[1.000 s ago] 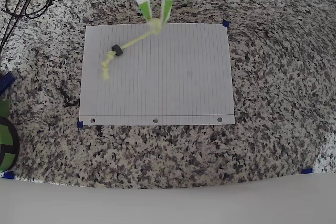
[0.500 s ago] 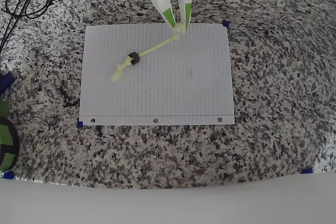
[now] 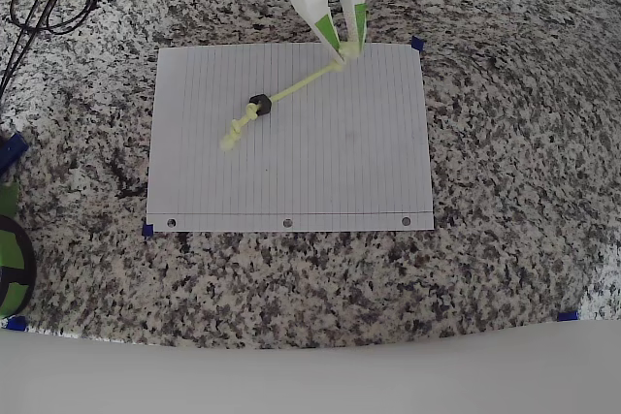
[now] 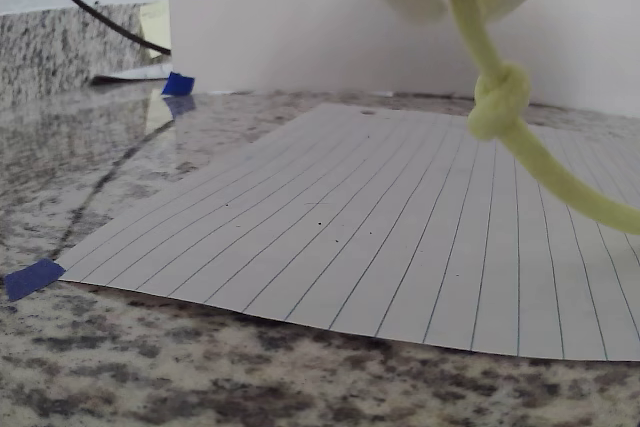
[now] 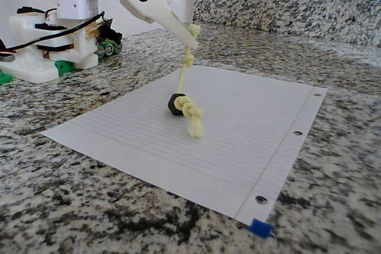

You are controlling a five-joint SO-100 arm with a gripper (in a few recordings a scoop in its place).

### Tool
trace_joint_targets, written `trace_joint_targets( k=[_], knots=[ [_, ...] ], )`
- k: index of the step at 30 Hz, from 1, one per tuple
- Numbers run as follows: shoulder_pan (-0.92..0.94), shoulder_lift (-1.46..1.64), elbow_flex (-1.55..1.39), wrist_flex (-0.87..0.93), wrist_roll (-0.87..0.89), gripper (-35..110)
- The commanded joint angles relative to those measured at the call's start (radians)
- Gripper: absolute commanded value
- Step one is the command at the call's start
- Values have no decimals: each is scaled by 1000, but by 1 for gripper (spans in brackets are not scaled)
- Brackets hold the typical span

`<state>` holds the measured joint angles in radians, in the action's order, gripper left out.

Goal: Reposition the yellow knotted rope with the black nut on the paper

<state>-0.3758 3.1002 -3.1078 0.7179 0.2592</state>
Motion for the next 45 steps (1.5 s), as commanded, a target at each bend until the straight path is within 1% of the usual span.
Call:
trace_joint_targets(
  k=[1,3,5,7,11,15,17,19,21,23,25,27,34,43,45],
  knots=[
    [-8,12,3,-11,-31,39],
    [-14,12,3,-12,-32,47],
    [-20,14,3,-9,-32,63],
    [-25,18,3,-12,-34,64],
    [-28,29,5,-46,-91,64],
    [-37,37,5,-170,-230,65],
    [-40,46,6,-247,-353,62],
    [-15,51,8,-285,-419,56],
    [25,38,8,-301,-483,46],
    [77,-5,9,-291,-492,31],
    [132,-66,23,-290,-569,21],
    [176,-138,52,-281,-632,20],
    [276,-520,302,-278,-983,20],
    [362,-1043,629,-224,-1183,19],
    [383,-1132,683,-227,-1215,16]
  ],
)
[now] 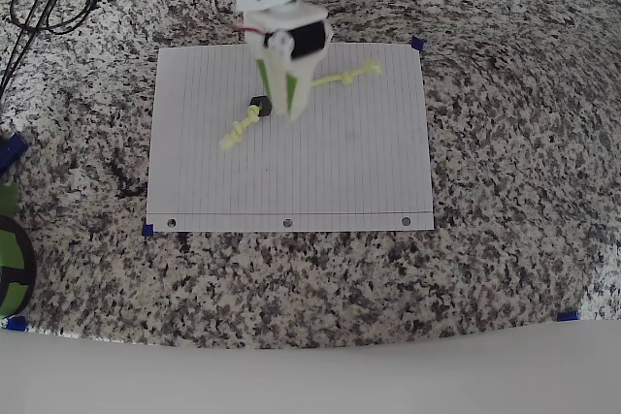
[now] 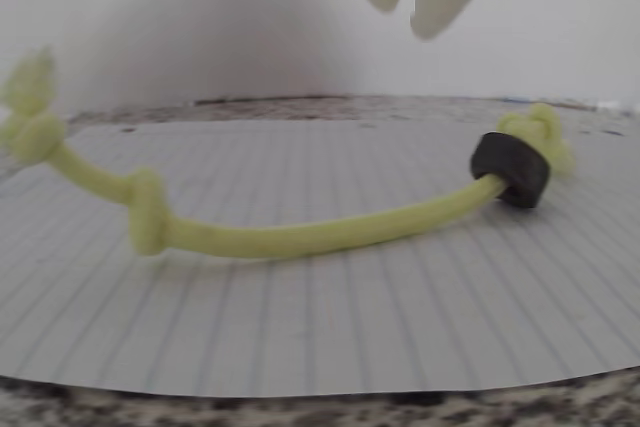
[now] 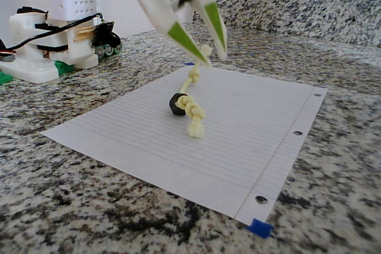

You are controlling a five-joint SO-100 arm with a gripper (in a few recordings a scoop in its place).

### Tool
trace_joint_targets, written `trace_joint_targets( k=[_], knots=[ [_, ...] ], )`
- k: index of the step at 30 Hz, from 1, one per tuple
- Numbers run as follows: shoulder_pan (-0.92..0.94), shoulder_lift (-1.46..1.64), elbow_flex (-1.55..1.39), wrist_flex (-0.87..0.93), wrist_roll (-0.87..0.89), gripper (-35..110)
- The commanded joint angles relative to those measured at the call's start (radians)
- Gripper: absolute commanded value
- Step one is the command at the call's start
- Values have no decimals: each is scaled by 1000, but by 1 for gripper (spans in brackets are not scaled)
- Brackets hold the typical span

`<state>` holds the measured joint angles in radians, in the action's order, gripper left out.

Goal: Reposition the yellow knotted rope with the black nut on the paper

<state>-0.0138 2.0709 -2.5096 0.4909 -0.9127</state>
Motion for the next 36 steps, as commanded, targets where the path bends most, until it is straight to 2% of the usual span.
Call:
trace_joint_targets(
  k=[1,6,19,36],
  knots=[
    [32,-144,110,0,-54,12],
    [71,-293,196,-9,-97,1],
    [103,-410,295,11,-118,0],
    [101,-282,268,290,-117,0]
  ],
)
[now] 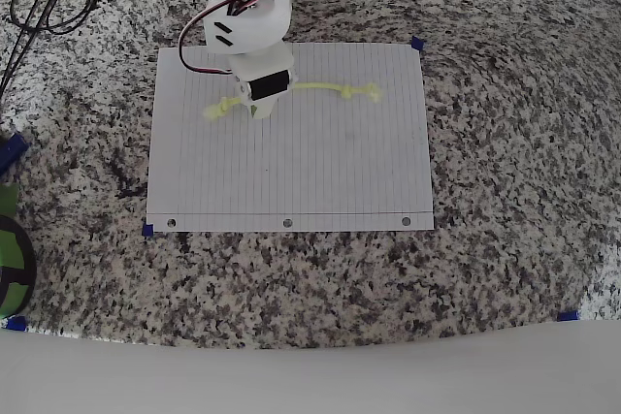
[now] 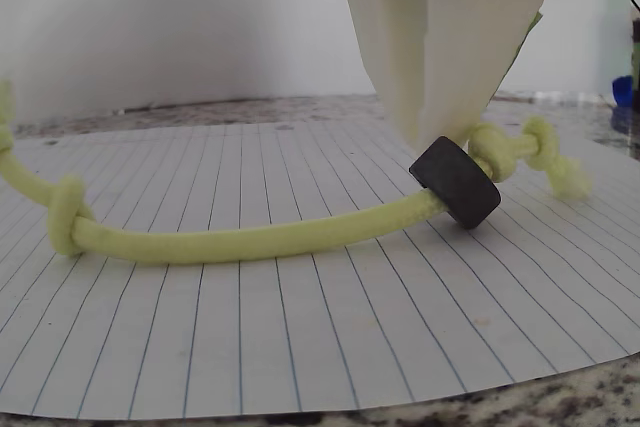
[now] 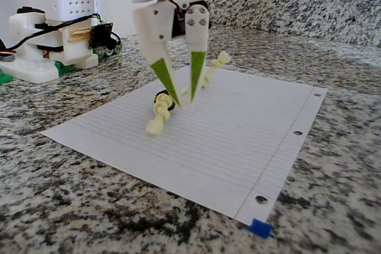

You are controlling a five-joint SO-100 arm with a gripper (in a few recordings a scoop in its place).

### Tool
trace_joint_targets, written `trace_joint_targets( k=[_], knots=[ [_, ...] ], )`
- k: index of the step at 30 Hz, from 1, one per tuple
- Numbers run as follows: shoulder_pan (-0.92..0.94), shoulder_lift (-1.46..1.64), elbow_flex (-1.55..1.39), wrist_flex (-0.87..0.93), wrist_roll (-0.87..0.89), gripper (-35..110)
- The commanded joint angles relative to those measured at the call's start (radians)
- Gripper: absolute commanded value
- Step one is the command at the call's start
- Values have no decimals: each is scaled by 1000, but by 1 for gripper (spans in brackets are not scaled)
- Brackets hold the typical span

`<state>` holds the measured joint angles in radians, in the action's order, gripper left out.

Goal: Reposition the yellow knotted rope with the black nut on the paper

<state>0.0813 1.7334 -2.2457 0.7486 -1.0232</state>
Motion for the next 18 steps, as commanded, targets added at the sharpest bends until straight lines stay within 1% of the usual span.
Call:
trace_joint_targets(
  k=[1,8,11,14,18],
  knots=[
    [8,61,2,46,-6,0],
    [20,84,-12,63,-6,0],
    [15,87,-11,21,-26,0],
    [-15,97,-9,-25,-35,0],
    [-91,137,-11,-32,-37,0]
  ],
)
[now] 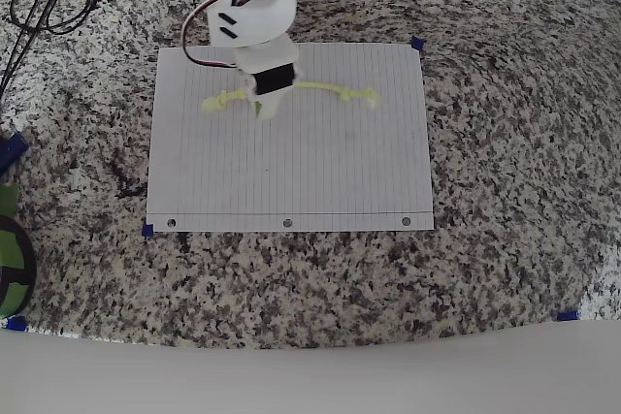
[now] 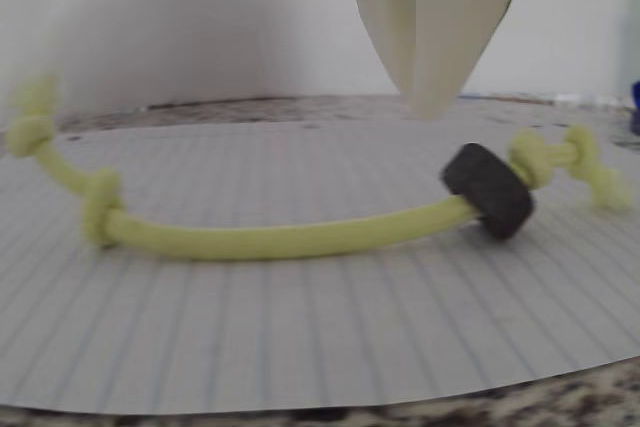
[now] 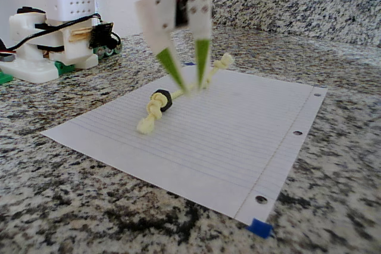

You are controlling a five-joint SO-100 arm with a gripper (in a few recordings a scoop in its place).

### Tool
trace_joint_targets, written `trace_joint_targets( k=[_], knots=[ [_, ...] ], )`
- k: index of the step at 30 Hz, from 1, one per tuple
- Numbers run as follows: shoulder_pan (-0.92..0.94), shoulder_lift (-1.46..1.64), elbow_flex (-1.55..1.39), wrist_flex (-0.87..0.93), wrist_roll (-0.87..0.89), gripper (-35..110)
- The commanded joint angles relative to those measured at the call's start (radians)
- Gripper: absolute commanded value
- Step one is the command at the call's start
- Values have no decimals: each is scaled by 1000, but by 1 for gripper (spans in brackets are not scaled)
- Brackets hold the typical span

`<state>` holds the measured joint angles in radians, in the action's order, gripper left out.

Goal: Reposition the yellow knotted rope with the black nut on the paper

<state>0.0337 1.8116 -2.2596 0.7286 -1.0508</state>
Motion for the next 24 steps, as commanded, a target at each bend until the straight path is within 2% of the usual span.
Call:
trace_joint_targets(
  k=[1,11,24],
  knots=[
    [-63,69,3,-11,-9,0],
    [-239,126,-20,31,-9,0],
    [-298,164,-110,38,-3,0]
  ],
)
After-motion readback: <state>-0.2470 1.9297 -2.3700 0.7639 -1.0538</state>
